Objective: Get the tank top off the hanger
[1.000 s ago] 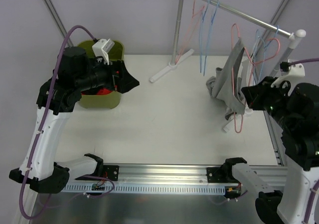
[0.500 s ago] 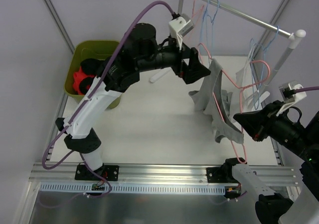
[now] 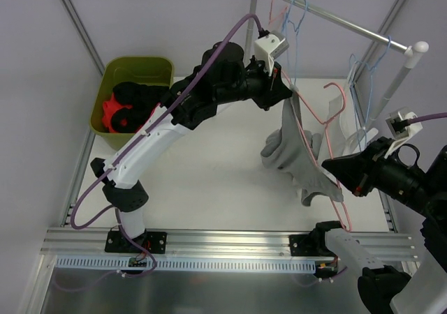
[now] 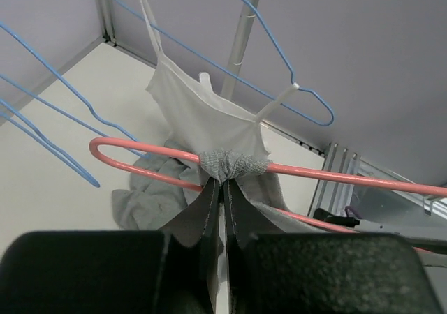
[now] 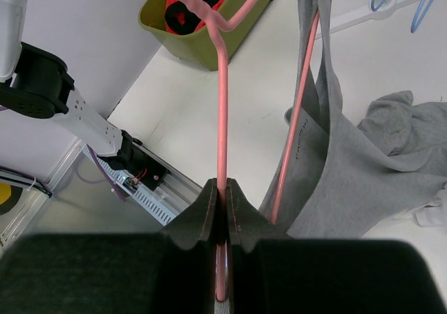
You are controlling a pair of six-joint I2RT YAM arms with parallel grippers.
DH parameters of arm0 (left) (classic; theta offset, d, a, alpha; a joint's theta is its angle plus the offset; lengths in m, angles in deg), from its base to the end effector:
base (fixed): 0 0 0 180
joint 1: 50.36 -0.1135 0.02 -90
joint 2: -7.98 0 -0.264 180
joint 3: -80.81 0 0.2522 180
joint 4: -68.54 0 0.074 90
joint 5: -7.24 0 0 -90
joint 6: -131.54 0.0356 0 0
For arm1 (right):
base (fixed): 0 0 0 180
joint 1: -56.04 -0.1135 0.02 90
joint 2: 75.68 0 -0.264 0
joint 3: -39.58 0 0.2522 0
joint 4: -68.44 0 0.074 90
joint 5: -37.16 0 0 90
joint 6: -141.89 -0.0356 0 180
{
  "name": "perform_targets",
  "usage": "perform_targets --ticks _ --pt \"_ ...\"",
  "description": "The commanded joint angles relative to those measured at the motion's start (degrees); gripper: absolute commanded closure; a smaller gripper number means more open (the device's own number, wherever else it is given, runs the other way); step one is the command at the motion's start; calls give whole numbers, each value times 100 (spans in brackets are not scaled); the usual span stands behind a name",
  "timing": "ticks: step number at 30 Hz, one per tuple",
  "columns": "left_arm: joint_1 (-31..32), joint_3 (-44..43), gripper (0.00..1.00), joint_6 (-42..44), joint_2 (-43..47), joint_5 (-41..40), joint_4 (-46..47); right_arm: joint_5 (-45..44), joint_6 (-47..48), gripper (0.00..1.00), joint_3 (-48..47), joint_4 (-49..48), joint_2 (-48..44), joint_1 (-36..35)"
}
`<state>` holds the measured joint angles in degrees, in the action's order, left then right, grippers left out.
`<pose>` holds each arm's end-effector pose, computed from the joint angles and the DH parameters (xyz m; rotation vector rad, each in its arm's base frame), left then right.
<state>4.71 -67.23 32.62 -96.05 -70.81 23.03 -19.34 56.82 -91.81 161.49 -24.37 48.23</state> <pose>0.2082 -0.3110 0.5420 0.8194 1.4846 -1.0205 -0.0032 0.0194 0.5447 -0.6086 1.6867 0.5595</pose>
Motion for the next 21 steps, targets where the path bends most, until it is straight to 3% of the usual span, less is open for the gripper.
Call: perform_targets --ticks 1,5,9,13,16,19,21 --pt "4 68 100 67 374 -411 292 236 -36 100 -200 -168 98 -36" --pt "4 514 100 -213 760 -1806 301 376 113 100 -95 -203 64 -36" --pt "-5 1253 100 -478 1497 -4105 283 1095 193 100 274 -466 -103 -45" --pt "-119 2062 100 -794 2140 -5365 257 1957 219 99 459 -695 -156 -45" --pt "-242 2572 100 -1005 2579 -5764 230 2809 166 100 416 -967 -113 -106" --pt "-347 2915 100 -1006 2931 -5801 178 3014 -52 100 389 -1467 -104 -124" --pt "-435 3170 100 -1075 3211 -5607 99 3397 -716 100 651 -2559 -226 -124"
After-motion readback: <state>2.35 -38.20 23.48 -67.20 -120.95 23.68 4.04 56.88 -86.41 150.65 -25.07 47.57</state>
